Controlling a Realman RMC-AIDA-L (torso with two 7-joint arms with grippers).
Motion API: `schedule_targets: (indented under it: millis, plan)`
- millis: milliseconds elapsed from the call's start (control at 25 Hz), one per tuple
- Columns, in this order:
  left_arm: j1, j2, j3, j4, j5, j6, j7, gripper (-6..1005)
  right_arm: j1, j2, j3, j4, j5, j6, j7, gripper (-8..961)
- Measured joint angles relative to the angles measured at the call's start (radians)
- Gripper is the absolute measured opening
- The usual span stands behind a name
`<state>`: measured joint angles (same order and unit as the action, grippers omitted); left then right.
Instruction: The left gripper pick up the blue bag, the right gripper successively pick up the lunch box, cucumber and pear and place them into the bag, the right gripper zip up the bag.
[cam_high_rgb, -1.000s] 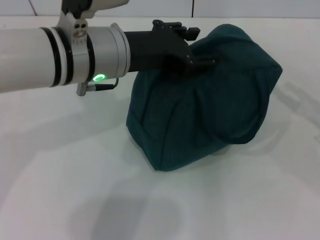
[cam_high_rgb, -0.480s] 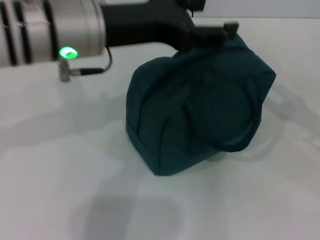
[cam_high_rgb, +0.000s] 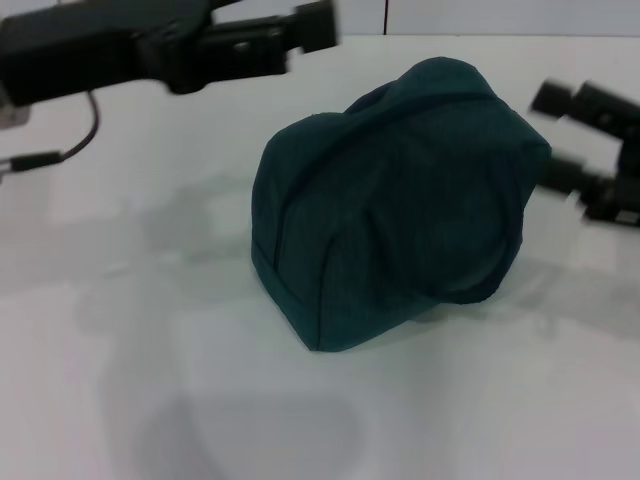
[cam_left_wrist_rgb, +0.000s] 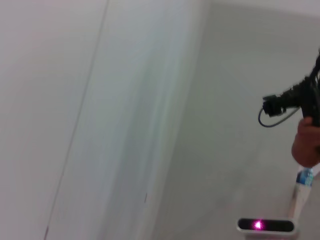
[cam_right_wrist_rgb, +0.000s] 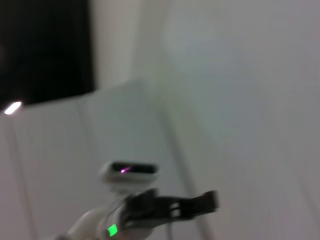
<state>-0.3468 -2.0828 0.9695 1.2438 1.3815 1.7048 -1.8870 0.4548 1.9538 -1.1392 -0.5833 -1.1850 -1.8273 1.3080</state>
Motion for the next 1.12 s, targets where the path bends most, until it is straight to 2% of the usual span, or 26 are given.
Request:
schedule_targets:
  millis: [120, 160, 200, 280, 360, 560, 720, 1000, 1120]
  plan:
    - [0.018, 0.01, -0.054, -0.092, 0.018, 0.051, 0.071, 888, 0.001, 0.029, 0.0, -0.066, -0.098, -0.005, -0.045, 842]
    - [0.026, 0.017, -0.063, -0.123, 0.024, 0.069, 0.108, 888, 0.001, 0.029, 0.0, -0.066, -0.098, -0.005, -0.045, 842]
    - [0.033, 0.024, -0.071, -0.155, 0.031, 0.09, 0.151, 888, 0.001, 0.052, -0.002, -0.1, -0.171, -0.003, -0.082, 842]
    - [0.043, 0.037, -0.076, -0.229, 0.057, 0.138, 0.264, 888, 0.003, 0.062, -0.017, -0.101, -0.21, 0.002, -0.122, 842]
    - [0.048, 0.041, -0.076, -0.298, 0.09, 0.178, 0.382, 888, 0.004, 0.063, -0.025, -0.094, -0.214, 0.004, -0.134, 841]
    - [0.089, 0.041, -0.075, -0.441, 0.137, 0.201, 0.583, 888, 0.032, 0.069, -0.056, 0.054, -0.212, 0.024, -0.258, 841]
    - [0.098, 0.041, -0.077, -0.492, 0.193, 0.202, 0.632, 888, 0.04, 0.07, -0.108, 0.111, -0.212, 0.079, -0.311, 840]
    - [0.122, 0.043, -0.079, -0.518, 0.221, 0.205, 0.699, 888, 0.032, 0.073, -0.288, 0.12, -0.131, 0.177, -0.35, 838]
    - [0.129, 0.042, -0.079, -0.523, 0.241, 0.205, 0.714, 888, 0.032, 0.074, -0.333, 0.12, -0.106, 0.198, -0.354, 838]
